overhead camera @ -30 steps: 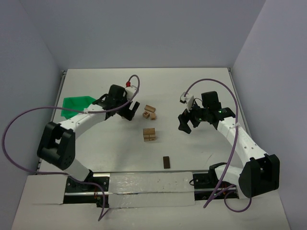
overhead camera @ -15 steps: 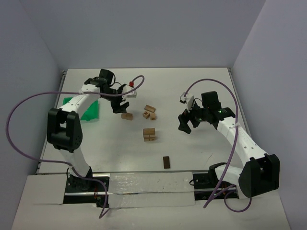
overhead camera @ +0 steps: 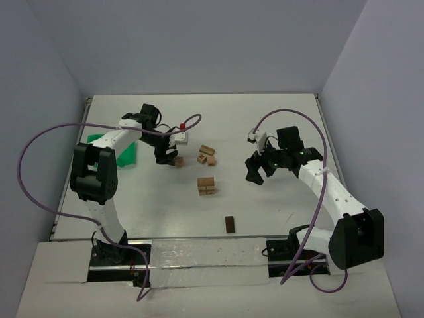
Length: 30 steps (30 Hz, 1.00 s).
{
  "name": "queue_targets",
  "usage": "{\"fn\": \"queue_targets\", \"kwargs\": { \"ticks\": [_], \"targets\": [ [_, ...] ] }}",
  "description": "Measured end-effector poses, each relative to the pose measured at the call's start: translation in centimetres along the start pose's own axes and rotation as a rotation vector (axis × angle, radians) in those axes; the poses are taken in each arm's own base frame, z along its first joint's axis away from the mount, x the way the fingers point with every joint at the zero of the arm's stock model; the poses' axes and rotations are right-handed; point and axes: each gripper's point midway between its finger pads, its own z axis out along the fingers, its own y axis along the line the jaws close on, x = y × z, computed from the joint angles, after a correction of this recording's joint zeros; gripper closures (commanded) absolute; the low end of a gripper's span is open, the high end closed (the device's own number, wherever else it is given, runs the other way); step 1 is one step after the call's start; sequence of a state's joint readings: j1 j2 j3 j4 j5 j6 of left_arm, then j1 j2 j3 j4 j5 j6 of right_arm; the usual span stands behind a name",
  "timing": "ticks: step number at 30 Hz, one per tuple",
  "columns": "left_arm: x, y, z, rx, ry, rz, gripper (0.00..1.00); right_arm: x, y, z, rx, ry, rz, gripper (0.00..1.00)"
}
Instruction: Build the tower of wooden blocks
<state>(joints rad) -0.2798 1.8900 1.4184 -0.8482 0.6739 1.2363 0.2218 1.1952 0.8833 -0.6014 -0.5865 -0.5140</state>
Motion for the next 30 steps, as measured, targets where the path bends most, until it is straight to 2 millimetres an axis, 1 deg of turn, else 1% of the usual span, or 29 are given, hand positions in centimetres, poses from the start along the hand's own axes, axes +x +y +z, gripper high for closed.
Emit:
{"fn": "queue_targets", "kwargs": {
  "ticks": [6,9,18,27,30],
  "targets": [
    [1.1,0.5,1.5,0.007,0.002,-0.004,0.23,0.1,0.0,0.1,-0.002,0.005,0.003,0.00],
    [1.4,0.6,1.9,0.003,0.001,-0.002,0.24,0.2,0.0,0.2,-0.003,0.006,0.004,0.00],
    [2.2,1.0,2.6,-0.012,0.011,0.006,0.29,0.5,-0.1,0.5,-0.010,0.019,0.014,0.00],
    [3.0,0.8,3.3,0.001,0.026,-0.004,0.37,0.6,-0.1,0.6,-0.012,0.025,0.017,0.00],
    [3.2,0.9,3.4,-0.003,0.029,0.000,0.42,0.6,-0.1,0.6,-0.012,0.024,0.018,0.00]
  ]
}}
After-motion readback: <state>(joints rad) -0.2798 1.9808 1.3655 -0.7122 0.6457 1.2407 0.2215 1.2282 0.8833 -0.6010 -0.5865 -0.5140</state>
